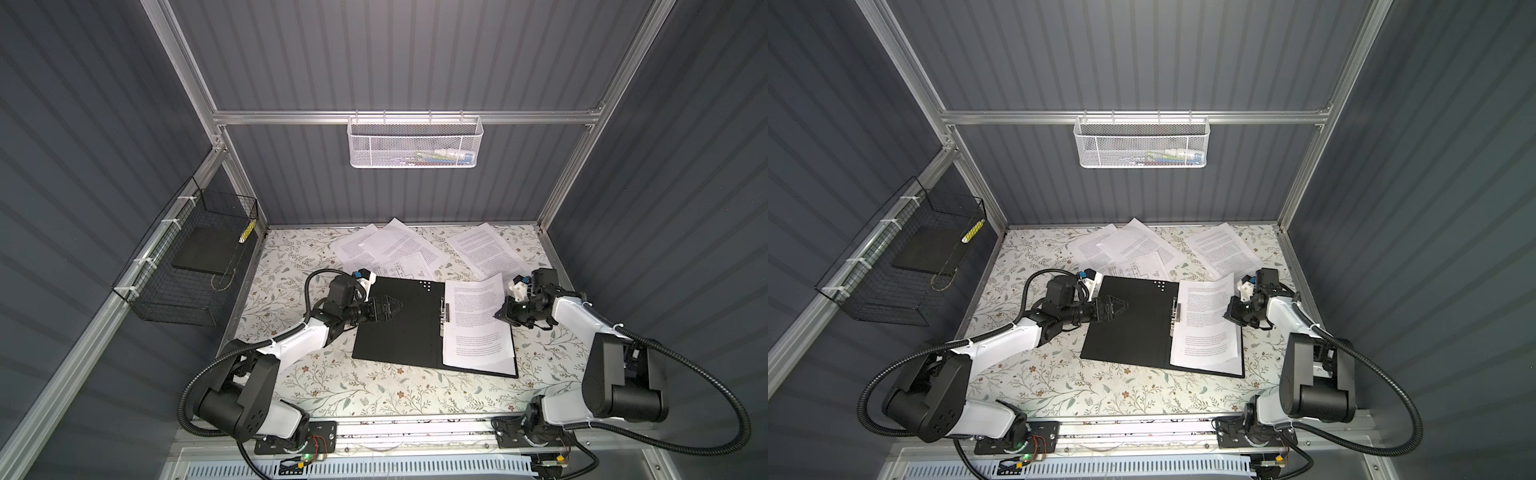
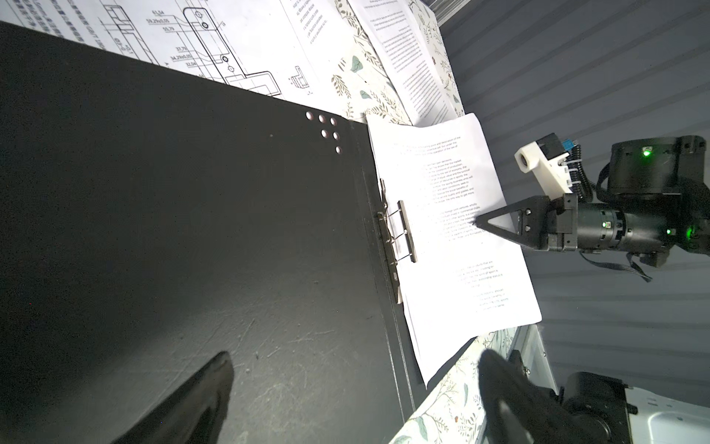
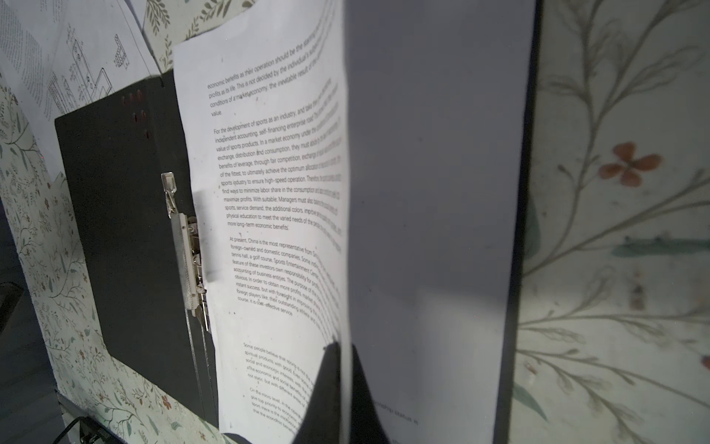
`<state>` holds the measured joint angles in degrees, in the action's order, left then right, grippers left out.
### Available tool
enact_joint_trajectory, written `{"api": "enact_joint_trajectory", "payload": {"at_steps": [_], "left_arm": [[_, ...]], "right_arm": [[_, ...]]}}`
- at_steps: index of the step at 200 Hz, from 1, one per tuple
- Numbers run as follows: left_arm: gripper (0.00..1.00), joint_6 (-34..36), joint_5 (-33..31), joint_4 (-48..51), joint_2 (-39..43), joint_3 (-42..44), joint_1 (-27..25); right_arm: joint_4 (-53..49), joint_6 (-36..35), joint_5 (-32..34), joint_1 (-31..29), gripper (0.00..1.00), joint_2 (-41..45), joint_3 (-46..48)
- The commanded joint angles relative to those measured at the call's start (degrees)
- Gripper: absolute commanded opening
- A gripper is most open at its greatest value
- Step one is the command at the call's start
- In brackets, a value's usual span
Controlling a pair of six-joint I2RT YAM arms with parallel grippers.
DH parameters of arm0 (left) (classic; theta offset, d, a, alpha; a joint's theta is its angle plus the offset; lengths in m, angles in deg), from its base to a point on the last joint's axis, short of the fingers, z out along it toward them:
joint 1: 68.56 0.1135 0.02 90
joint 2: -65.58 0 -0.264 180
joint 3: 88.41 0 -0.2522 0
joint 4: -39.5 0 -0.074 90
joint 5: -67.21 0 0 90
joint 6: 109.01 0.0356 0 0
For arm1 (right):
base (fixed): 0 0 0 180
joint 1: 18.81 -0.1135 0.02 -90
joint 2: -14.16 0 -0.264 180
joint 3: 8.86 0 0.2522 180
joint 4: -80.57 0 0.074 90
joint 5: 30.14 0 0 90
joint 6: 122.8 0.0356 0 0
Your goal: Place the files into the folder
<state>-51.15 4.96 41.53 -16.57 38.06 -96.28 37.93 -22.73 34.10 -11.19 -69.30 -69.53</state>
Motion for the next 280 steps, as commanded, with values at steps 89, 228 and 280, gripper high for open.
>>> {"api": "enact_joint_trajectory", "payload": {"at_steps": [89,228,280], "left_arm": [[1.00,-0.5,1.0,-0.1,-0.9,0.0,-0.2],[1.00,-0.5,1.2,0.2,-0.7,-0.2,-0.2],[1.00,-0.2,0.9,0.6,-1.0,-0.3,-0.2]], "right_arm": [[-0.3,0.2,-1.8,-0.2,0.03,-2.0,0.8],[-1.3,3.0,4.6,-0.1,0.94,-4.0,-1.2],[-0.9,5.4,14.1,-0.3,0.99,1.1,-2.8]]}}
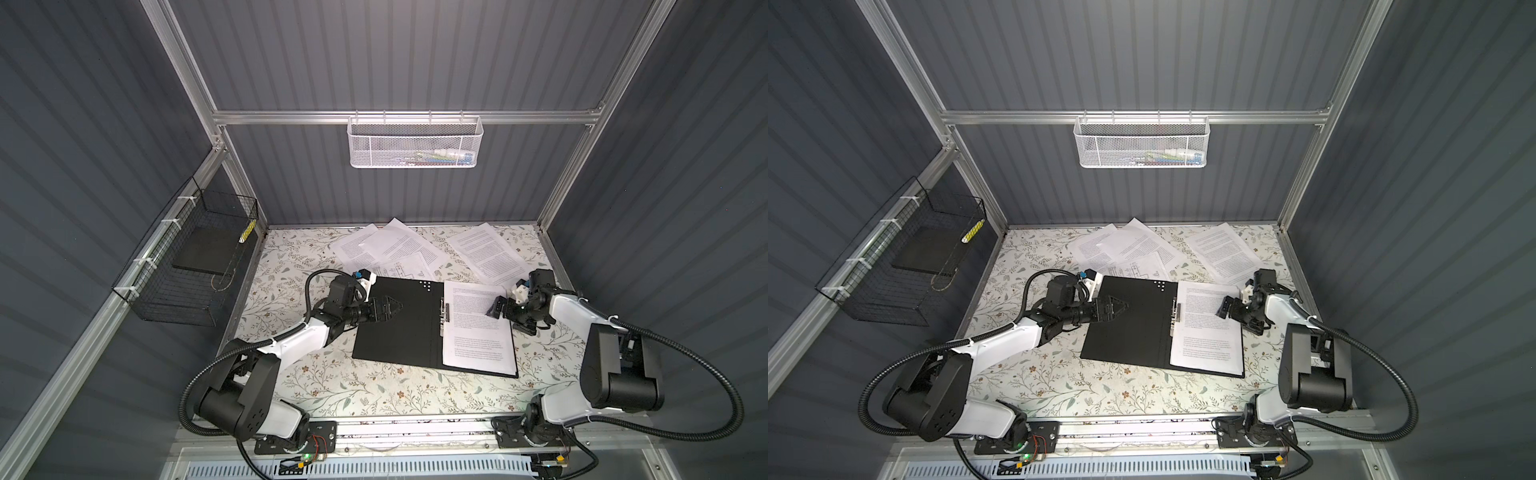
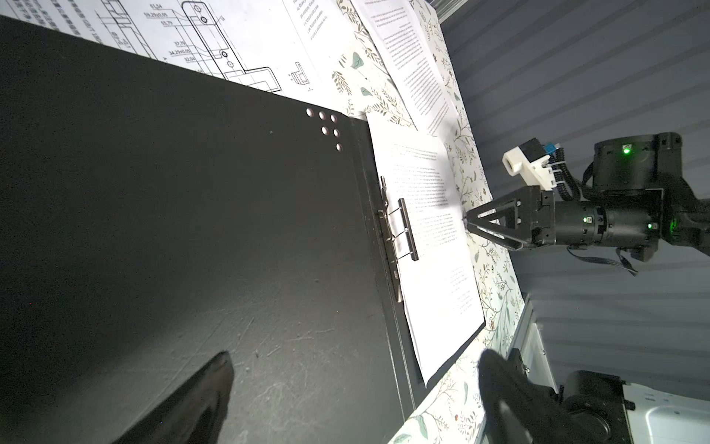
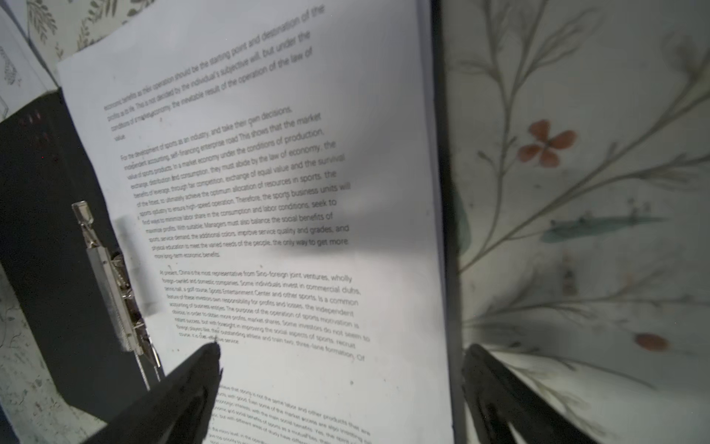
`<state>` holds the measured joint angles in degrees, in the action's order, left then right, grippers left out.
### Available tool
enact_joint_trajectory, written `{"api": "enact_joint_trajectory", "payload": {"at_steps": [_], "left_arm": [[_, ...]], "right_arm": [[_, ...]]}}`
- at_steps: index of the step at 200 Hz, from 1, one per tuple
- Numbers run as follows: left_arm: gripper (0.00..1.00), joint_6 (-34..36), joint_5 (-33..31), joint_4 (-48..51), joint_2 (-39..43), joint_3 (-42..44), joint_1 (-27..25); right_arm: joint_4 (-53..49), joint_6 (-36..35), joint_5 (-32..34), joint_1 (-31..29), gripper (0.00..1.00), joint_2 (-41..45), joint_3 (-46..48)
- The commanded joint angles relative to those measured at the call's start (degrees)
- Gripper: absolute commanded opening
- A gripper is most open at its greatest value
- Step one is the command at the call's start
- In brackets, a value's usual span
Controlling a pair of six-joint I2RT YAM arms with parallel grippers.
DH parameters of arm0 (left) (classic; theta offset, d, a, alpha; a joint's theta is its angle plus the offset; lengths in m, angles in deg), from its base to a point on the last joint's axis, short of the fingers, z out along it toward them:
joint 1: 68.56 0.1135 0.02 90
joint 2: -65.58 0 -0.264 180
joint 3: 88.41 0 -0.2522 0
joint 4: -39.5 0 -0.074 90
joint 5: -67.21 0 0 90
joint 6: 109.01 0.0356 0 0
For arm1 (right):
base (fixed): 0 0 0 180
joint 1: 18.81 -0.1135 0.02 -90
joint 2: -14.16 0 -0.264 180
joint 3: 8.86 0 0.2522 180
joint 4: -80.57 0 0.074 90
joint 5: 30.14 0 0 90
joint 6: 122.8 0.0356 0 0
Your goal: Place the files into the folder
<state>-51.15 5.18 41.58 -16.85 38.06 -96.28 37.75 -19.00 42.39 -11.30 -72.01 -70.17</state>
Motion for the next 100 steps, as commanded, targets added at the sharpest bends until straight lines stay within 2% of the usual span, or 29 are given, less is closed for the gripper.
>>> {"api": "enact_joint_trajectory", "payload": {"at_steps": [1,25,62,77,100], "left_arm": [[1.00,-0.3,0.7,0.6,-0.8,-0.3,-0.2],[1.00,-0.2,0.6,0.7,-0.8,-0.4,-0.2],[1.00,0.4,-0.5,1.7,-1.6,-0.7,-0.2],[1.00,0.4,-0.5,1.9,-2.4,-1.0,-0.2],[1.00,0.4,-0.7,2.2,-3.6,-1.4,-0.2]], "right_arm": [[-0.7,1.8,6.0,-0.2,0.99,3.9,-2.2],[-1.6,7.2,9.7,0.0,0.99,3.9,-5.6],[0.7,10.7,9.4,-3.8,0.99,-2.2,-12.0],[2.3,12.3,8.6,-6.2,0.89,-6.7,-15.6],[0.8,13.6,10.1,-10.3,0.69,-14.8,-23.3]]}}
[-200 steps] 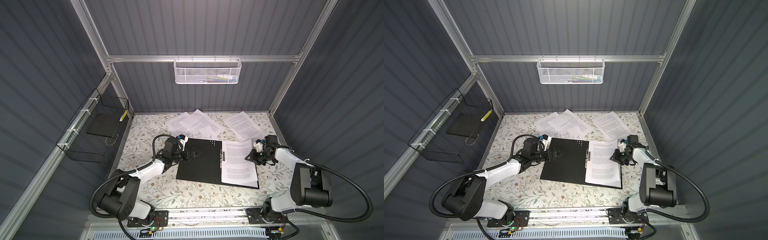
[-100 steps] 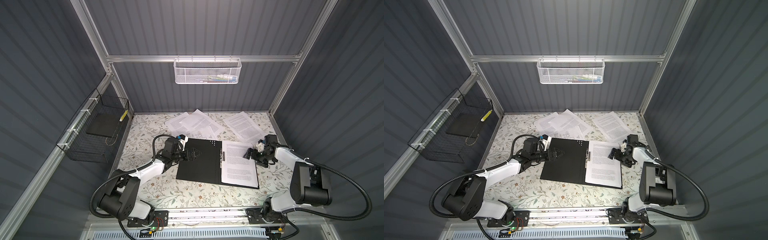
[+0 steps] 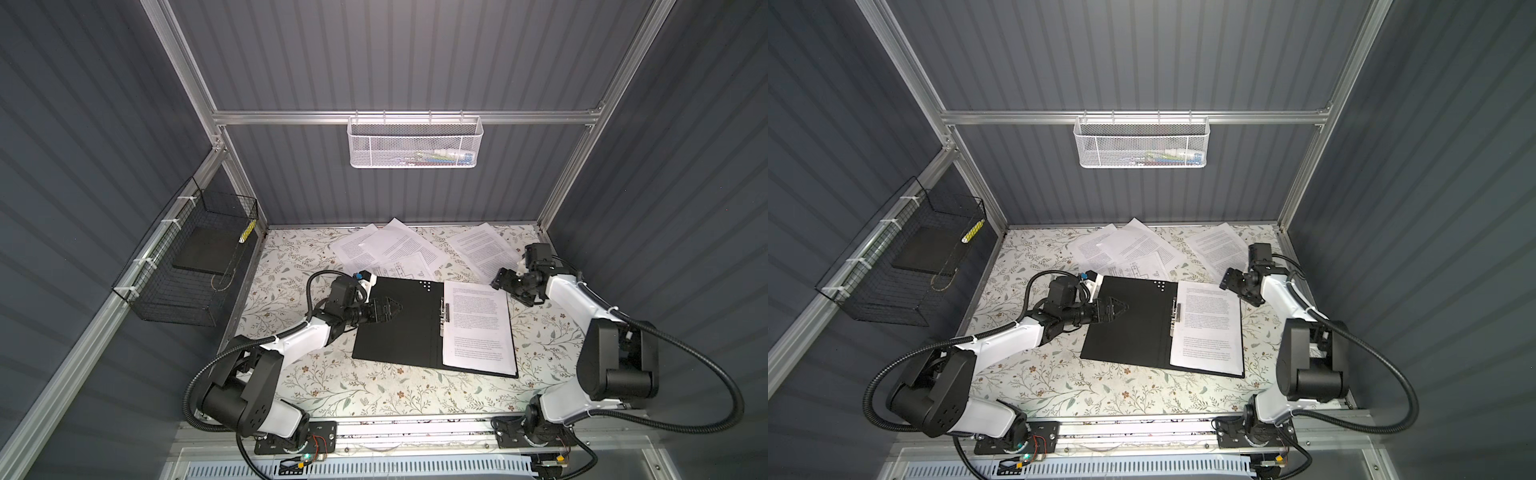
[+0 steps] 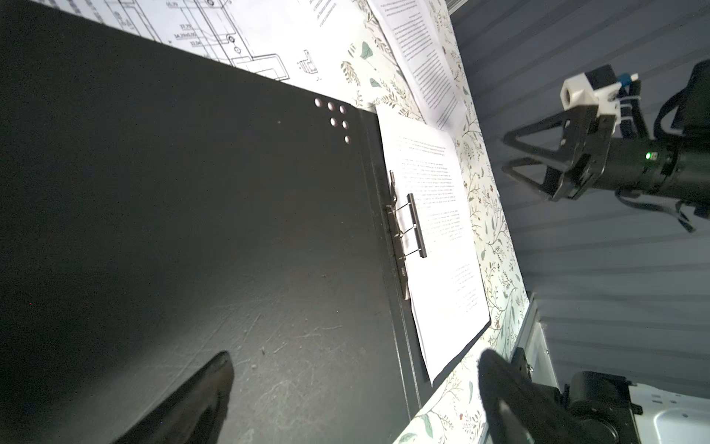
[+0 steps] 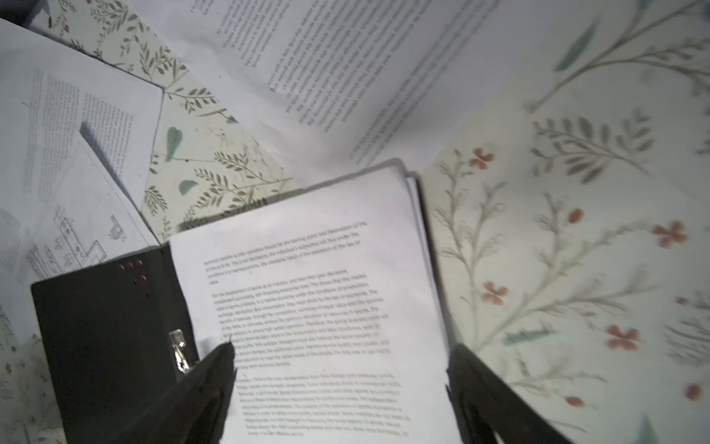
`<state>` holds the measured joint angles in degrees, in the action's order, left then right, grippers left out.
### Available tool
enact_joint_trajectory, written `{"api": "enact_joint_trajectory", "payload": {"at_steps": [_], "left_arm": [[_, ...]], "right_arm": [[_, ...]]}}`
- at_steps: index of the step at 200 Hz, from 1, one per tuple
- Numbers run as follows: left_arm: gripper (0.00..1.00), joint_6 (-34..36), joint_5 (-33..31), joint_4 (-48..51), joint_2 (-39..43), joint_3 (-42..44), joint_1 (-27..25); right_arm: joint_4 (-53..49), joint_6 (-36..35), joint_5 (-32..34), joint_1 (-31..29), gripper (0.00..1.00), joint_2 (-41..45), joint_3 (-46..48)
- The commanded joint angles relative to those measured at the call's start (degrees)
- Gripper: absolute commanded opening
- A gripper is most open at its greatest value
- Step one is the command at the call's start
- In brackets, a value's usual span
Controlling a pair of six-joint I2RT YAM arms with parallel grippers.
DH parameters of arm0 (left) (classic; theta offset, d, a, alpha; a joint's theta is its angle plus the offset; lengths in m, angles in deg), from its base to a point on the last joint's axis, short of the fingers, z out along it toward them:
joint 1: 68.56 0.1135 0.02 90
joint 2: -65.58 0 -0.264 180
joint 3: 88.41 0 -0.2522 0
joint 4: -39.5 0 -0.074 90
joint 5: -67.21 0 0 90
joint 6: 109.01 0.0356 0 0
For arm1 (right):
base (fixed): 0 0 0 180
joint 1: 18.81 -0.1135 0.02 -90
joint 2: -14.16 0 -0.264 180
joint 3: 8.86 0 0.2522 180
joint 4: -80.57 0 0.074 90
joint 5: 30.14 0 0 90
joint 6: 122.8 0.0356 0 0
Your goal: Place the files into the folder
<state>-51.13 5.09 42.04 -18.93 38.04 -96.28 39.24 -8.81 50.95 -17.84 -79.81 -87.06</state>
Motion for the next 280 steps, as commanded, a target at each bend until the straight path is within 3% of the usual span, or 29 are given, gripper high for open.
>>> {"api": "enact_joint_trajectory", "payload": {"at_steps": [1,26,64,133,280], "left_arm": [[1.00,0.4,-0.6,1.8,-1.6,-1.4,-0.2],[1.00,0.9,-1.3,2.9,-3.2,-2.1,-0.2],[1.00,0.8,-0.8,2.5,-4.6,-2.4,-0.2],[1.00,-0.9,1.6,1.0,-7.8,-2.8,-0.2],[1.00,-1.0,1.4,1.6,-6.1,-2.6,-0.2]], "right_arm": [[-0.7,3.5,1.5,-3.9,0.68,-7.4,-6.7],[-1.2,5.3,0.3,-7.0,0.53,-15.0,-13.6],[-1.6,7.1,0.4,-10.0,0.47,-23.2,-21.8],[-4.2,8.3,-3.7,-12.6,0.47,-32.3,-31.7],[-5.4,7.0,-12.1,-14.5,0.50,-34.9,-32.9]]}}
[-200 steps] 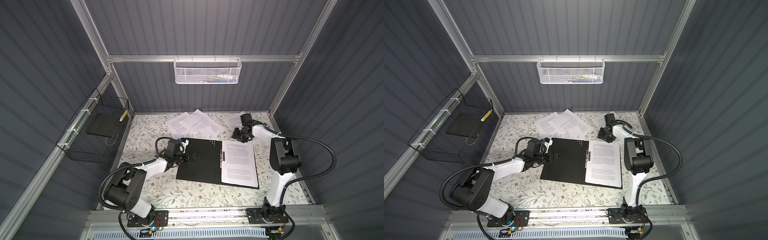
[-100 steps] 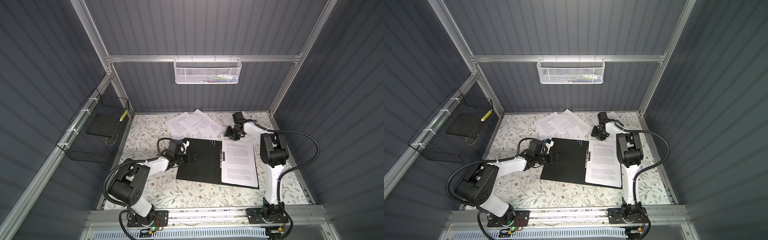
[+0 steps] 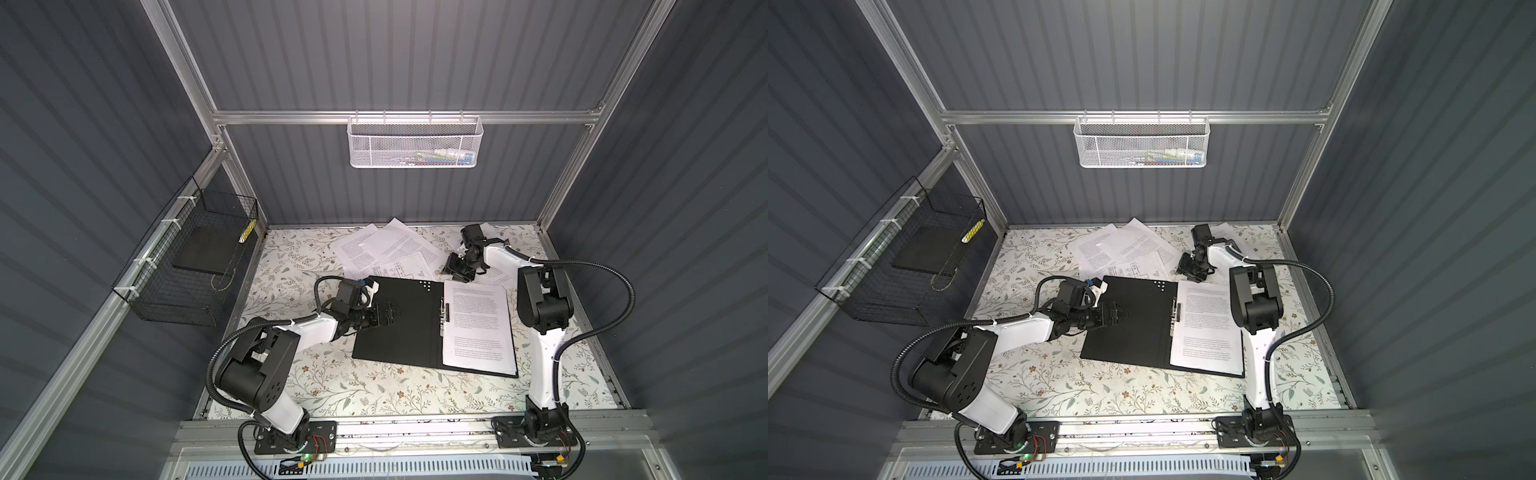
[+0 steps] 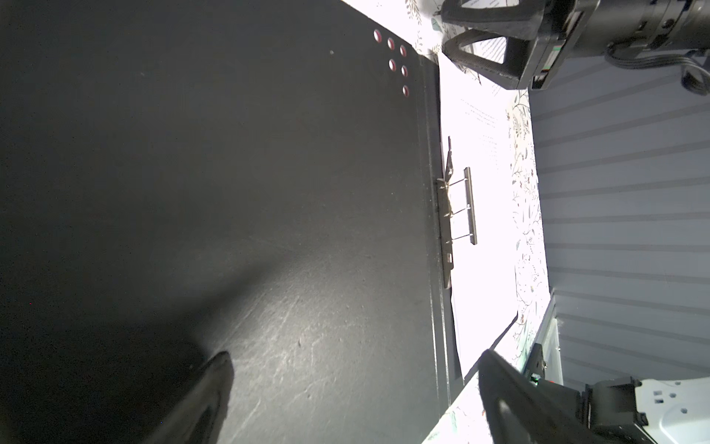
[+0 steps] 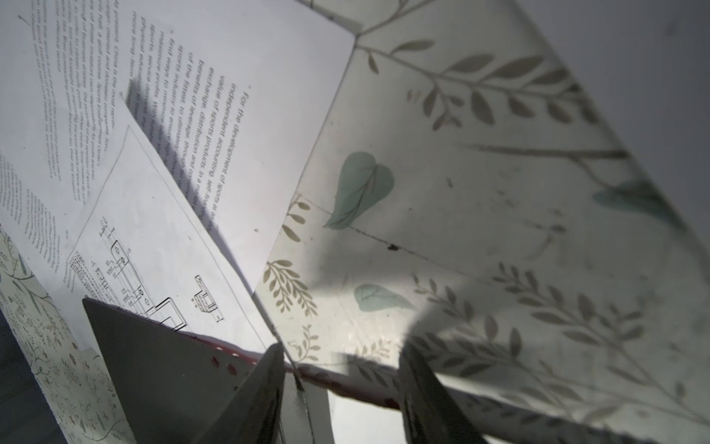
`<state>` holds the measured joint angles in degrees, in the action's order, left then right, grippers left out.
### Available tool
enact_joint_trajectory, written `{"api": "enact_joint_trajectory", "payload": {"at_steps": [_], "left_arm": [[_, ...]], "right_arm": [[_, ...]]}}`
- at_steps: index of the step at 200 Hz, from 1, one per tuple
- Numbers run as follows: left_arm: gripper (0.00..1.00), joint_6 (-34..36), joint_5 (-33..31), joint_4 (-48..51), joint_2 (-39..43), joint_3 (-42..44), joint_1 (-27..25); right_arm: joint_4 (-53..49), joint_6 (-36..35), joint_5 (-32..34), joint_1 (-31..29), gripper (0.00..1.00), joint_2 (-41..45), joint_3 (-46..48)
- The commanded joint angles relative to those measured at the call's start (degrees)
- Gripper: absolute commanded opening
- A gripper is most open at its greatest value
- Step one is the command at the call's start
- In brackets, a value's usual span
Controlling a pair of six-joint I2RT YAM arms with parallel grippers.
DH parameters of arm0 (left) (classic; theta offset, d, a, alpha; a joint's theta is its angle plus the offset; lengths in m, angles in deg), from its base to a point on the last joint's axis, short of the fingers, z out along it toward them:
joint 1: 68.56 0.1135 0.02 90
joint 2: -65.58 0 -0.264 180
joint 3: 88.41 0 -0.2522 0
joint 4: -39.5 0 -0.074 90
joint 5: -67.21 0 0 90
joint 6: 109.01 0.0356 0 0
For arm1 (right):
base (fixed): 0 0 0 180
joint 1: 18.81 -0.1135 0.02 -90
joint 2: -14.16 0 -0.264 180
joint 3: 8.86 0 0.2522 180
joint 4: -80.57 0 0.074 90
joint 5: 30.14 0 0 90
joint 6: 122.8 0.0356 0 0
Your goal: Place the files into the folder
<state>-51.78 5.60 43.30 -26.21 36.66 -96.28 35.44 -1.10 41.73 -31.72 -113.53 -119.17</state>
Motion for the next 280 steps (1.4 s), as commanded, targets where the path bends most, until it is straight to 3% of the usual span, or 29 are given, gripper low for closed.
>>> {"api": "enact_joint_trajectory", "payload": {"at_steps": [1,97,131,147,175,207,247,280], "left_arm": [[1.00,-0.4,0.8,0.4,1.2,-1.1,-0.2],[1.00,-0.4,0.8,0.6,1.3,-1.2,-0.2],[1.00,0.1,-0.2,1.6,2.1,-1.3,-0.2],[1.00,1.3,-2.4,3.3,3.8,-1.4,-0.2],[1.00,3.7,-8.4,7.2,8.0,-1.6,-0.1],[1.00,5.2,-17.3,13.1,11.2,-3.1,0.3],[1.00,5.5,-21.6,21.1,10.5,-5.9,3.9],[1.00,5.6,-16.8,21.9,7.1,-6.7,5.6]], "right_arm": [[-1.6,-0.7,-2.8,-0.6,0.50,-1.1,-0.8],[-0.1,0.3,-2.1,-1.0,0.50,0.3,0.9],[1.1,-0.3,-1.7,0.1,0.56,1.6,-0.3],[1.8,-0.5,1.7,1.1,0.61,5.0,0.6],[7.5,0.3,2.8,4.6,0.79,16.5,12.9],[16.8,2.0,-5.1,12.5,0.98,29.0,32.3],[19.1,2.7,0.3,19.0,0.99,43.8,49.3],[21.0,4.3,-3.7,24.1,0.99,49.5,57.9]]}}
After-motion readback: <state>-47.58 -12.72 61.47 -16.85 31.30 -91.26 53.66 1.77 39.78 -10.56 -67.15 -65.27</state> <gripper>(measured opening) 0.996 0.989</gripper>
